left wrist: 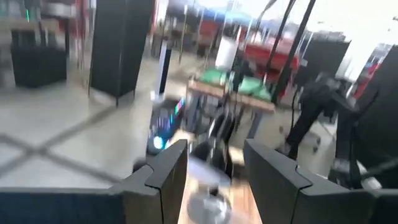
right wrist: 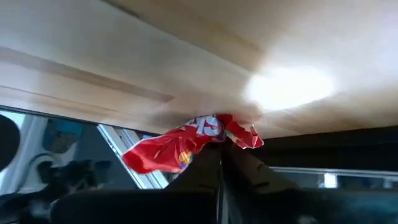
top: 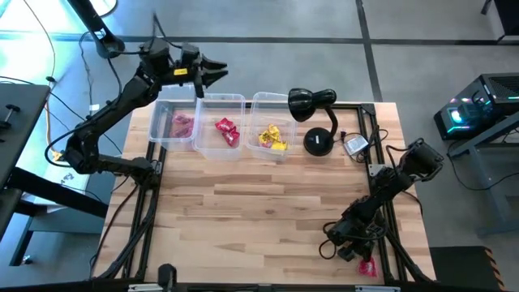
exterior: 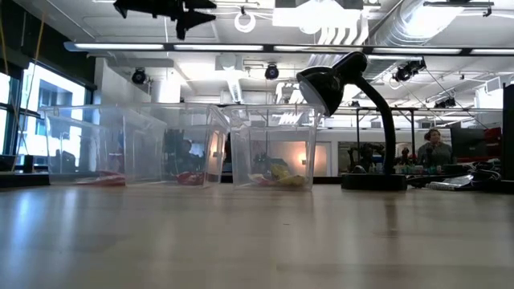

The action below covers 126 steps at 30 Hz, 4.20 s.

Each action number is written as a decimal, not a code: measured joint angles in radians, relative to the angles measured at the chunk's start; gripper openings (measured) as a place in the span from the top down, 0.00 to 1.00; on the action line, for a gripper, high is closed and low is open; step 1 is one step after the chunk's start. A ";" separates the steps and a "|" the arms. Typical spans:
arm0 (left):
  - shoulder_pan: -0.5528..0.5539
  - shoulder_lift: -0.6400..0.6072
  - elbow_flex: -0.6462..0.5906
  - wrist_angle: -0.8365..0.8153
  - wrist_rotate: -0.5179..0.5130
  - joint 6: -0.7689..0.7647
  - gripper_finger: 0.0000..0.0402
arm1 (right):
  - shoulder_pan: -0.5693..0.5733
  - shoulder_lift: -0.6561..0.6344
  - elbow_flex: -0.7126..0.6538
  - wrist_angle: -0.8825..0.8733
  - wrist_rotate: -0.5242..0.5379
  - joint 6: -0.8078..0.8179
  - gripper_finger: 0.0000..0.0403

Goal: Sort candy
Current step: Put the red candy wrapper into the middle transparent bin, then return to Home Position

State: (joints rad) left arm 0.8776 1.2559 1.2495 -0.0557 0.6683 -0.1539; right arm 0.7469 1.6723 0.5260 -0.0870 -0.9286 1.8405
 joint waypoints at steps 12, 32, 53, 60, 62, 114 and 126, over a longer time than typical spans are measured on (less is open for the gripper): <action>0.061 -0.119 0.001 0.336 0.001 -0.040 0.62 | -0.243 -0.169 0.330 -0.611 0.404 -0.584 1.00; 0.073 -0.200 0.001 0.294 0.002 -0.131 0.62 | -0.961 -0.057 1.050 -0.620 0.918 -1.649 1.00; 0.073 -0.248 0.001 0.267 0.001 -0.157 0.62 | -1.143 0.607 1.710 -0.401 0.754 -1.717 1.00; 0.073 -0.262 0.001 0.235 0.000 -0.158 0.62 | -1.154 0.611 1.644 -0.392 0.691 -1.598 0.95; 0.073 -0.263 0.001 0.240 0.000 -0.158 0.62 | -1.152 0.609 1.665 -0.379 0.690 -1.610 0.89; -0.364 -0.679 -1.013 0.637 -0.539 -0.336 1.00 | -1.038 0.093 1.783 -0.985 1.023 -1.641 1.00; -0.570 -0.591 -1.067 0.570 -0.540 -0.330 1.00 | -0.929 0.093 1.783 -0.995 1.126 -1.478 1.00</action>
State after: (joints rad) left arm 0.3079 0.6651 0.1829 0.5144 0.1280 -0.4837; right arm -0.1820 1.7657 2.3093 -1.0822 0.1975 0.3625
